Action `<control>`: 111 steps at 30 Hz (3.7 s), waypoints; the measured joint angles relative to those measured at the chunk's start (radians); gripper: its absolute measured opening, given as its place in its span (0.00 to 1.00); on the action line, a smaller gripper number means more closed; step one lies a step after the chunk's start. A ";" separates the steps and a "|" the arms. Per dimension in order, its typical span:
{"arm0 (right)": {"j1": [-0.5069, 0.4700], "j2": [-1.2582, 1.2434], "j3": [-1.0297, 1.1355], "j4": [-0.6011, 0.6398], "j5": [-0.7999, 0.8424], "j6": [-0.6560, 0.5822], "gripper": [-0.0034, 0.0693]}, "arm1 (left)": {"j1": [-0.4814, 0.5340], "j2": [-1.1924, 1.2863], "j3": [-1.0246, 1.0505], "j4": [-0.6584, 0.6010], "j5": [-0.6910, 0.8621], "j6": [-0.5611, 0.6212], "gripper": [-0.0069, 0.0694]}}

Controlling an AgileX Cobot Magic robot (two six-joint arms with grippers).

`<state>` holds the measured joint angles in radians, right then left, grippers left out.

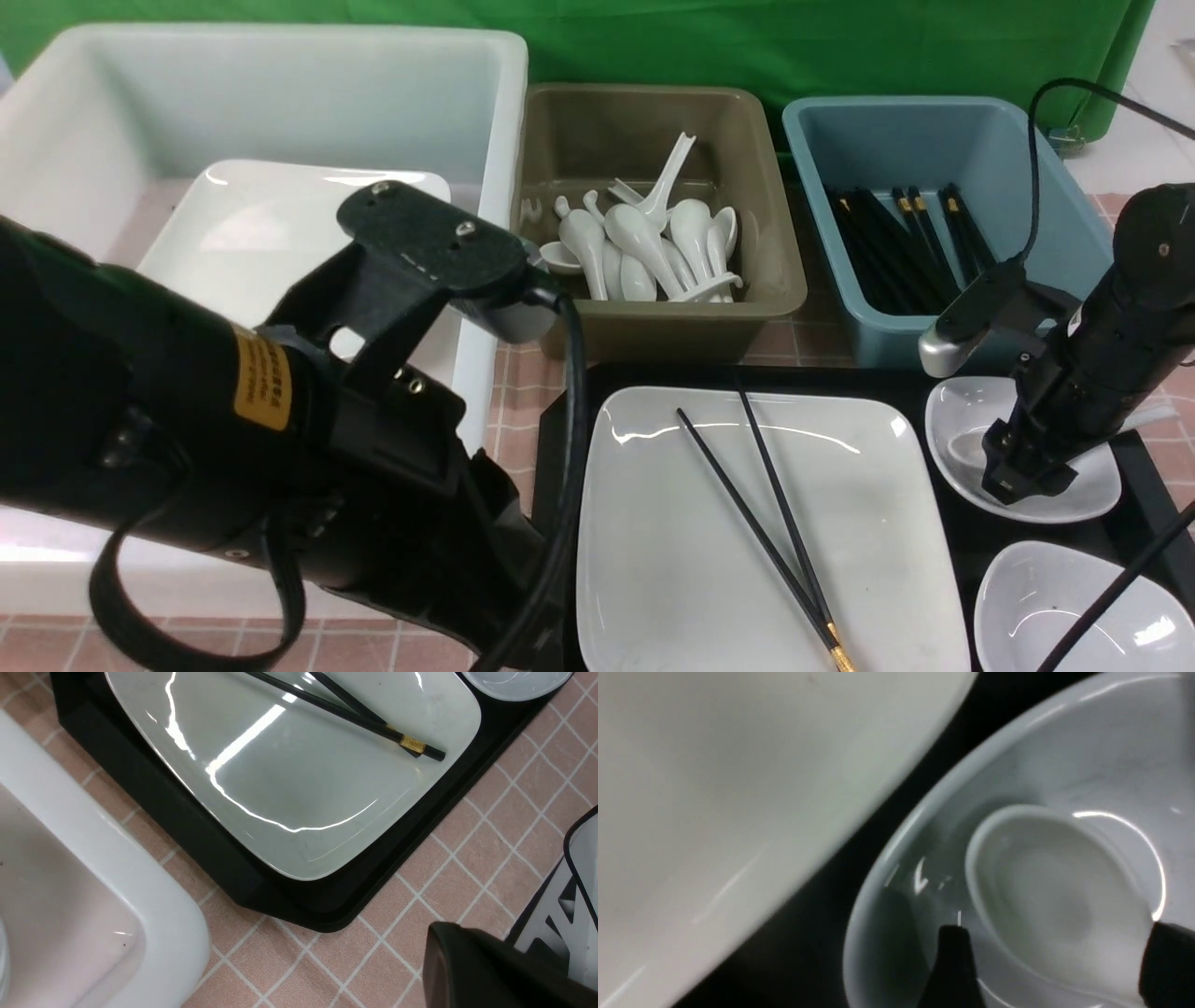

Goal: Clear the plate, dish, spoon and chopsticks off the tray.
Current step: Use the right arm to grab a soup spoon from the plate, then use the right arm to put the soup spoon into the small storage box in the middle, then use the left arm to grab a pair of chopsticks from the plate

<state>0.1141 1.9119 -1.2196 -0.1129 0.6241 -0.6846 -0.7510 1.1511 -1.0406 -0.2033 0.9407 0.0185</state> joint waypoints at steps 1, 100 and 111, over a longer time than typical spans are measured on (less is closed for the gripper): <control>0.000 0.001 0.000 0.000 -0.001 -0.002 0.81 | 0.000 0.000 0.000 0.000 0.000 0.000 0.09; 0.087 -0.592 -0.175 0.211 0.501 0.418 0.09 | -0.168 0.658 -0.458 0.028 0.006 -0.313 0.21; 0.087 -0.799 -0.031 0.209 0.490 0.419 0.11 | -0.191 0.884 -0.550 0.020 -0.012 -0.498 0.84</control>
<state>0.2008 1.1125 -1.2504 0.0960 1.1136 -0.2654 -0.9425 2.0349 -1.5905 -0.1831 0.9289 -0.4796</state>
